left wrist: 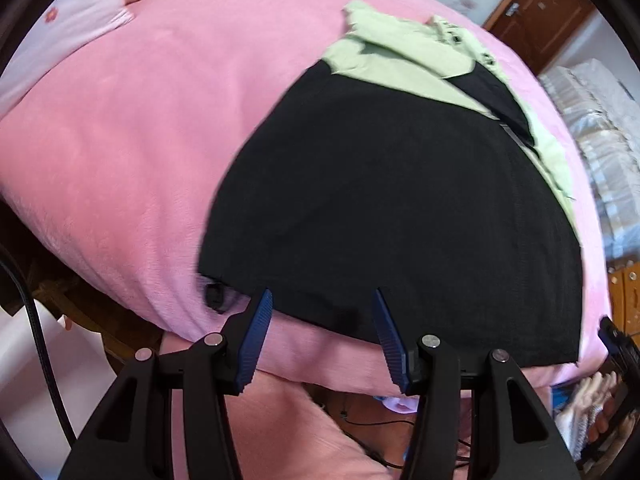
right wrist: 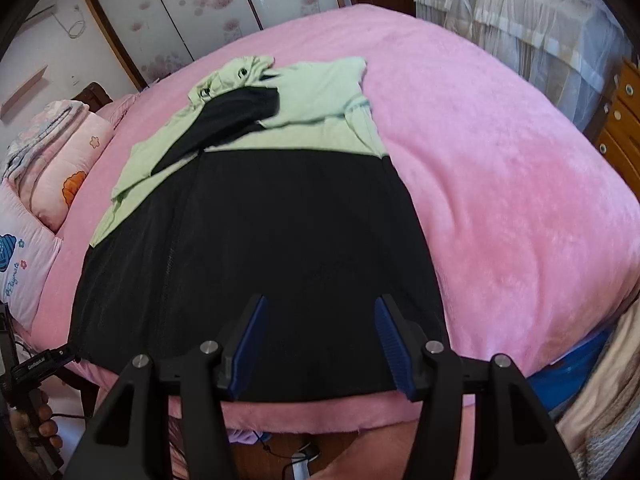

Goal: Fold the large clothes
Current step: 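Grasp the black jacket hem with both tools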

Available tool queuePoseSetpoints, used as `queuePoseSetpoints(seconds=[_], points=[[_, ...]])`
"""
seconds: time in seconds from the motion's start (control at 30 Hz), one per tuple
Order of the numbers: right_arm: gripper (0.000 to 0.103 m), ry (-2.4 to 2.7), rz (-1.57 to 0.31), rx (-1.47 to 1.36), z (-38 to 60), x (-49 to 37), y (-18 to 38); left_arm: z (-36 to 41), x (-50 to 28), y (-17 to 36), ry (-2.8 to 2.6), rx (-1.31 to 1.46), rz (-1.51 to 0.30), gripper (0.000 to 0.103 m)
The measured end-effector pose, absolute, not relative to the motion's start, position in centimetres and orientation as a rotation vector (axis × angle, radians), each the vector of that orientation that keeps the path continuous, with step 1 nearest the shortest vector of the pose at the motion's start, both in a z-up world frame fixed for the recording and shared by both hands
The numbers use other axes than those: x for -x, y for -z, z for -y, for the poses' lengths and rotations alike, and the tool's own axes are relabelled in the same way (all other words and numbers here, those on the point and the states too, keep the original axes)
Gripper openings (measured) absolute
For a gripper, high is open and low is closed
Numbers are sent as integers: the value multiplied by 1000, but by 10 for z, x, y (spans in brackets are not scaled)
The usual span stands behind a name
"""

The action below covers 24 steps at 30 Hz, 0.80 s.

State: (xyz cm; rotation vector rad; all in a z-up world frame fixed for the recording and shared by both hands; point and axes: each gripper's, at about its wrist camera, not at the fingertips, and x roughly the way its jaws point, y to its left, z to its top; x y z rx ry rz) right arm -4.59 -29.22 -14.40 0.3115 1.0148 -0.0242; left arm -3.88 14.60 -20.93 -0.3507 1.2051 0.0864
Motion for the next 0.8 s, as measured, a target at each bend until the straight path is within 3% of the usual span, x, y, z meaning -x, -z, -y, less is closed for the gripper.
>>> queuePoseSetpoints(seconds=[0.2,0.43,0.8], points=[[56,69,-1059,-307,316,63,168,-162,37,226,-46,394,-1188,51],[56,108,-1116,-360,347,77,195,-158,34,208,-12,278,-1142,51],[56,33,-1143,-485,360,72,226,-175,26,205,43,327,-1158,51]])
